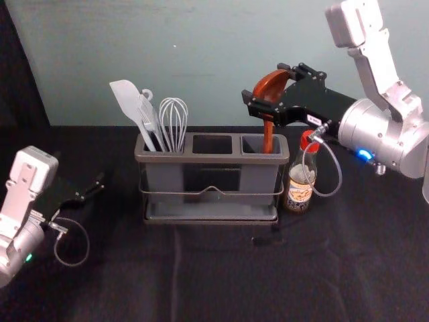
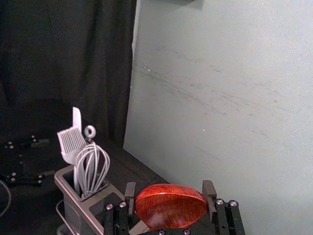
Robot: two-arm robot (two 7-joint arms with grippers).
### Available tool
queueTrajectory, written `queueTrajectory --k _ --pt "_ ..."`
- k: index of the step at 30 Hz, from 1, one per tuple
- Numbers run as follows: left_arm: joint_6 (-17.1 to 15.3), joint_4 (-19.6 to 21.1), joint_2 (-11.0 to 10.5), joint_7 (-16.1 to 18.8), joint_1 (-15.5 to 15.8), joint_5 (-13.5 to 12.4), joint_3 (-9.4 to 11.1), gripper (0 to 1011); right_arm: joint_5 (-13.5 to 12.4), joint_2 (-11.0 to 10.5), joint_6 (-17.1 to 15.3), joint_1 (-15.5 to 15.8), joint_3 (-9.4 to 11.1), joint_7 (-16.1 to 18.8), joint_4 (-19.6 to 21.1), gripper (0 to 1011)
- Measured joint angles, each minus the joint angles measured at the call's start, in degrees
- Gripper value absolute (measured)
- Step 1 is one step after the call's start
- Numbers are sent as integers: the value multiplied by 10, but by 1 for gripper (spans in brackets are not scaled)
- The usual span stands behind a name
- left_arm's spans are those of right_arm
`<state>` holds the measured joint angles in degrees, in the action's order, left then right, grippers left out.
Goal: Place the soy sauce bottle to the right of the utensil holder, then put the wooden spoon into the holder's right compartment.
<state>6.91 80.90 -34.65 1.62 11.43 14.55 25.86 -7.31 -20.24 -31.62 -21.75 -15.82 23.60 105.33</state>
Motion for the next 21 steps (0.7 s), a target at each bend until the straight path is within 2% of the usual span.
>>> queueTrajectory --k 10,21 --pt "0 0 0 0 0 0 0 1011 -12 0 12 -8 -16 -4 -32 839" --pt "0 0 0 0 0 0 0 1011 -21 -7 16 -8 -29 -14 -49 838"
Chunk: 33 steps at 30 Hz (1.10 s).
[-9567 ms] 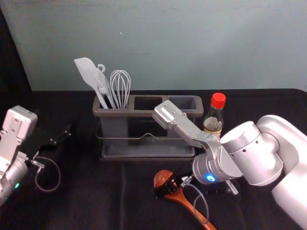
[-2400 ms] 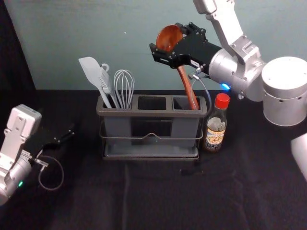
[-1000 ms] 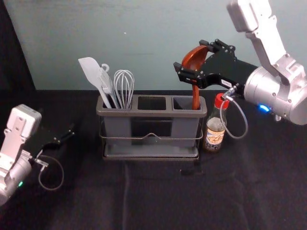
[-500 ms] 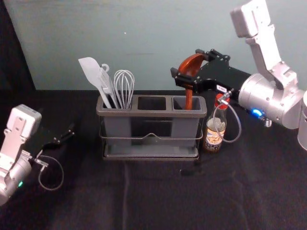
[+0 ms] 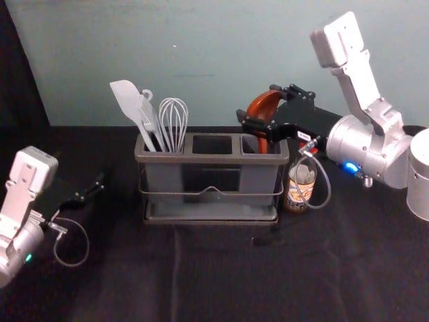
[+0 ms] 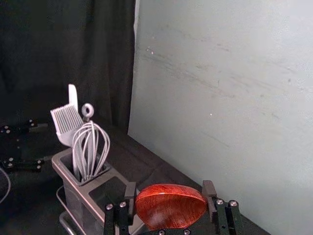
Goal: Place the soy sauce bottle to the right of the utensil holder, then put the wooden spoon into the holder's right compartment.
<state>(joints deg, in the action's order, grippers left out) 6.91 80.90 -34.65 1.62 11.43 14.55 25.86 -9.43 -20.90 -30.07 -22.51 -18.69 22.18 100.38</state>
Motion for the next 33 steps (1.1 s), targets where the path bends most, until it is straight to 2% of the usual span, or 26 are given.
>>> queueTrajectory --k 15,30,33 --pt "0 0 0 0 0 0 0 1011 -10 -8 -3 3 -11 -7 -6 838" --pt "0 0 0 0 0 0 0 1011 -10 -9 -5 4 -12 -10 -6 838" --pt "0 0 0 0 0 0 0 1011 -10 -8 -5 4 -12 -10 -6 869"
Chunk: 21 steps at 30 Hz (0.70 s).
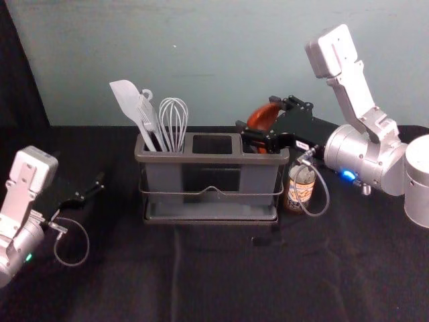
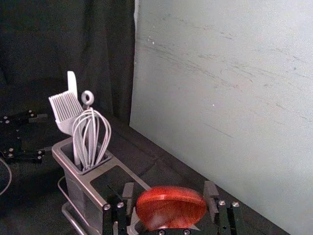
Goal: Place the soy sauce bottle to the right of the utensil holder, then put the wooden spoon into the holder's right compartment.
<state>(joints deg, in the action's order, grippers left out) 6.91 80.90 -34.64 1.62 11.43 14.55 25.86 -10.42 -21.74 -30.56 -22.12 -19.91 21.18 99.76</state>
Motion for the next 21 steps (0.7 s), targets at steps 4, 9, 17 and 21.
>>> queueTrajectory --k 4,9,17,21 --pt "0 0 0 0 0 0 0 1011 0 0 0 0 0 0 0 978" --pt "0 0 0 0 0 0 0 1011 0 0 0 0 1 0 0 1002" --pt "0 0 0 0 0 0 0 1011 0 0 0 0 1 0 1 1002" --pt "0 0 0 0 0 0 0 1011 1 0 0 0 1 0 1 1003"
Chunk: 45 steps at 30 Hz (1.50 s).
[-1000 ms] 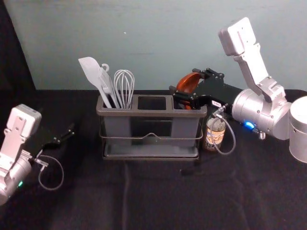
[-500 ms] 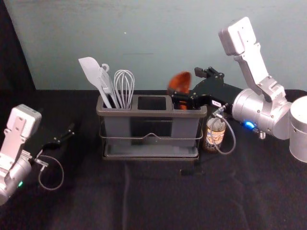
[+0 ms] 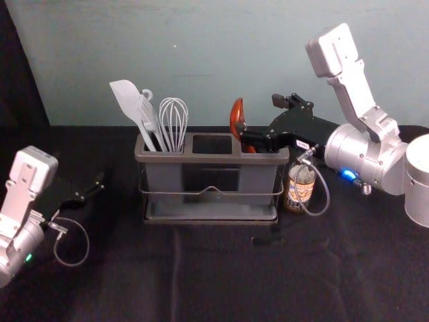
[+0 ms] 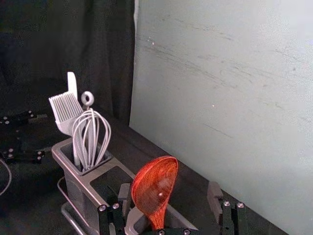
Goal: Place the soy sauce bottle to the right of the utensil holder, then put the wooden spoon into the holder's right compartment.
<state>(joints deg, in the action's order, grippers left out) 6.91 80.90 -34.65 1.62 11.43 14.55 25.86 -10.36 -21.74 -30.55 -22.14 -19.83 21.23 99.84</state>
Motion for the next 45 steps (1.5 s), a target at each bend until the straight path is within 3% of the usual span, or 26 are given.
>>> queueTrajectory --k 12,25,35,37,45 --pt "0 0 0 0 0 0 0 1011 14 -14 -12 16 12 -15 55 1002" --pt "0 0 0 0 0 0 0 1012 18 -43 18 92 49 -17 145 1003" --pt "0 0 0 0 0 0 0 1012 13 -72 50 180 78 -17 207 1003" --pt "0 0 0 0 0 0 0 1011 14 -81 78 219 90 -20 217 1003" --pt "0 0 0 0 0 0 0 1011 34 -77 145 294 101 -44 192 1002"
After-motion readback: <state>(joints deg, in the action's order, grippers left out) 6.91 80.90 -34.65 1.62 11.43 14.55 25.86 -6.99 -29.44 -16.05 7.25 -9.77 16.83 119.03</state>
